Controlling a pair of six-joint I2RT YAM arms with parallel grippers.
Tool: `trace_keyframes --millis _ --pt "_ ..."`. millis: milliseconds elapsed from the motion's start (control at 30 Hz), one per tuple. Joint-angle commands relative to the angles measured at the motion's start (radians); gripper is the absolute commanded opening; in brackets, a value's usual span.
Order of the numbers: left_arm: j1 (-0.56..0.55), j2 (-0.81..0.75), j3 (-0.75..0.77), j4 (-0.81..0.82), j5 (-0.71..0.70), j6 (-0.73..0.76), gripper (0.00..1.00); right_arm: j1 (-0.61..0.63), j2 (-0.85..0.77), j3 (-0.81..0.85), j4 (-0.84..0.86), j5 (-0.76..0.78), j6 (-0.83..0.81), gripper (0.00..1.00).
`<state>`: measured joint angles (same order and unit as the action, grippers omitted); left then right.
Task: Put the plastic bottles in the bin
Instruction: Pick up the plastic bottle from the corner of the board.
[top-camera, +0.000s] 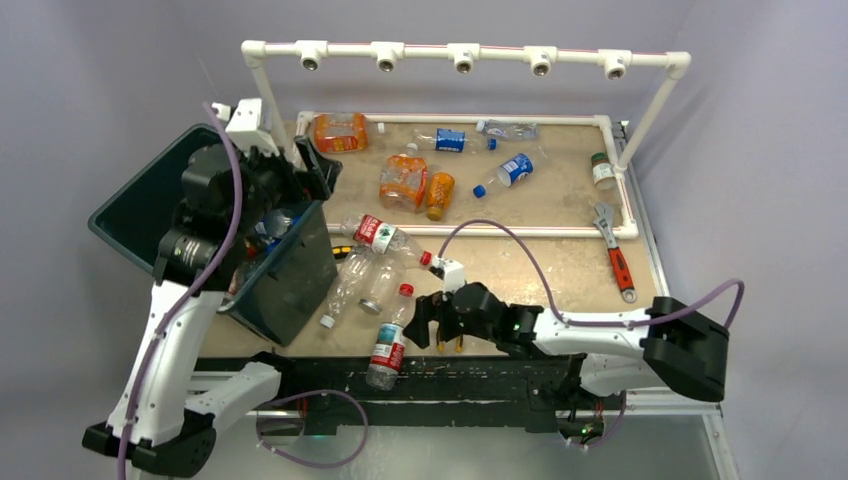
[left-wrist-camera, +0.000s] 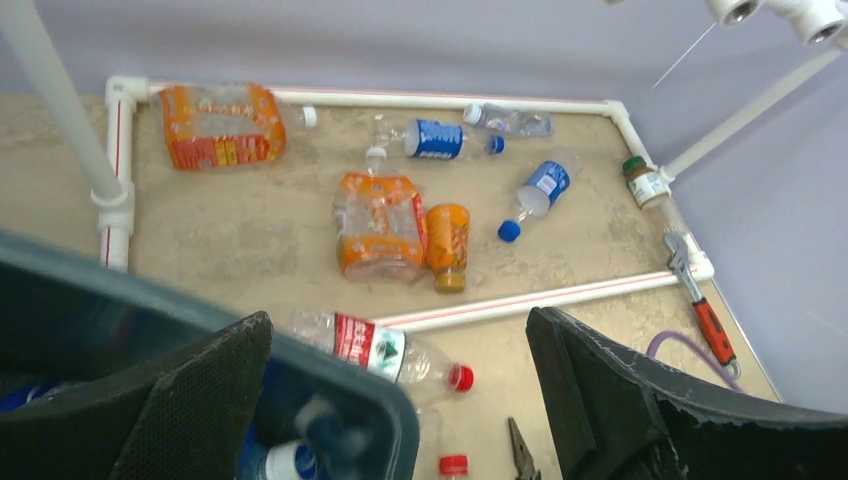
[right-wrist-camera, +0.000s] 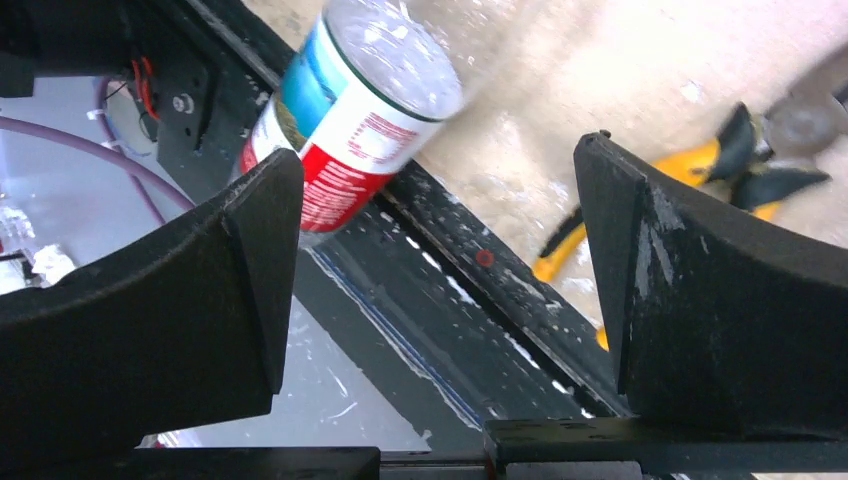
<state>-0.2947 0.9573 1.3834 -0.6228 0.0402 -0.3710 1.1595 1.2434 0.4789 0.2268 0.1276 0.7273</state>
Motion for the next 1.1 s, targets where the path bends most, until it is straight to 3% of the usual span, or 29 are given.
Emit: trace_keyframes --millis 0,233,400,767,1067 --pt "-0.055 0.125 0.167 0.049 -0.049 0.049 0.99 0.003 0.072 0.073 0.106 -0.070 0.015 0.99" --pt "-0.497 0.344 0.336 0.060 -0.485 0.142 0.99 0.003 0.180 0.123 0.050 -0.072 0.049 0.97" --pt "-0.638 0.317 0.231 0.146 -0.667 0.132 0.99 0.003 0.229 0.151 0.057 -0.083 0.053 0.96" --pt "-0.696 0.140 -0.058 0.193 -0.775 -0.022 0.99 -0.031 0.404 0.225 0.073 -0.149 0.084 0.93" --pt "-0.696 0.087 -0.115 0.177 -0.749 -0.066 0.99 -0.064 0.363 0.173 0.113 -0.160 0.092 0.83"
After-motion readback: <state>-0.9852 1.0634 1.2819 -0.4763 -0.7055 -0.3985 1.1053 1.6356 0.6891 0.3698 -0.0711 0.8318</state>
